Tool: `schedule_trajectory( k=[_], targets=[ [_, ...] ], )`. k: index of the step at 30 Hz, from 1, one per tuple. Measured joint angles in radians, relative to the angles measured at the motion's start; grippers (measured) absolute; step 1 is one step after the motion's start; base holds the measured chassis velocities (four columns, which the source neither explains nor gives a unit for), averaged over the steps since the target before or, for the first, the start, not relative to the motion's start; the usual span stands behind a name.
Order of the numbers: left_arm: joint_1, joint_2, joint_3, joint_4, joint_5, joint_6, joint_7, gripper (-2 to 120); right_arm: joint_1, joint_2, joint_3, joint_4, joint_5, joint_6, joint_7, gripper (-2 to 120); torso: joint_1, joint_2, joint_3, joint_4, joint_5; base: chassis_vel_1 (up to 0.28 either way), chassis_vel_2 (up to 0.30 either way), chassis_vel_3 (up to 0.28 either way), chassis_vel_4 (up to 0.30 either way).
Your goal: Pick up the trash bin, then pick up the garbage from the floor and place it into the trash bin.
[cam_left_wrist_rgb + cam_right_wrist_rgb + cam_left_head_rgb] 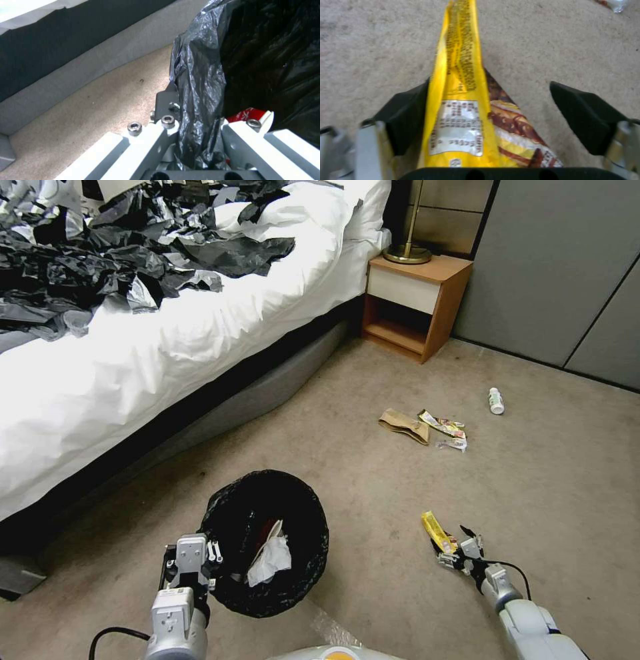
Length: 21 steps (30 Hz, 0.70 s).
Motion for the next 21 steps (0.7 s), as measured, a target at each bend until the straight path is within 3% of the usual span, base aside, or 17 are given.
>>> schedule_trajectory(
  k=[3, 9, 11, 15, 19, 21],
  targets=[
    [-0.002, -0.001, 0.000, 0.000, 0.000, 0.000, 0.000, 1, -0.008, 0.009, -0.007, 0.005, 0.013, 0.000, 0.004, 67, 0.000, 0.000, 0.000, -0.0002, 0.0000, 0.000, 0.000, 0.000, 0.000],
    [-0.003, -0.002, 0.001, 0.000, 0.001, 0.000, 0.000, 1, -0.010, 0.012, -0.008, 0.008, 0.014, 0.000, 0.005, 57, 0.000, 0.000, 0.000, 0.0000, 0.0002, 0.000, 0.000, 0.000, 0.000],
    [-0.003, -0.002, 0.001, 0.000, 0.001, 0.000, 0.000, 1, -0.013, 0.017, -0.011, 0.011, 0.016, -0.001, 0.007, 39, 0.000, 0.000, 0.000, 0.0005, 0.0008, 0.000, 0.000, 0.000, 0.000],
    [-0.005, -0.001, 0.000, 0.000, 0.000, 0.000, 0.001, 1, -0.016, 0.020, -0.014, 0.014, 0.016, -0.002, 0.010, 28, 0.000, 0.000, 0.000, 0.0007, 0.0012, 0.000, 0.000, 0.000, 0.000],
    [-0.012, 0.001, -0.001, 0.005, -0.005, 0.000, 0.001, 1, -0.021, 0.022, -0.017, 0.023, 0.016, -0.007, 0.018, 8, 0.000, 0.000, 0.000, 0.0013, 0.0017, 0.000, 0.000, 0.000, 0.000],
    [-0.012, 0.001, -0.001, 0.005, -0.005, 0.000, 0.001, 1, -0.022, 0.022, -0.017, 0.025, 0.016, -0.008, 0.019, 7, 0.000, 0.000, 0.000, 0.0013, 0.0019, 0.000, 0.000, 0.000, 0.000]
  ],
)
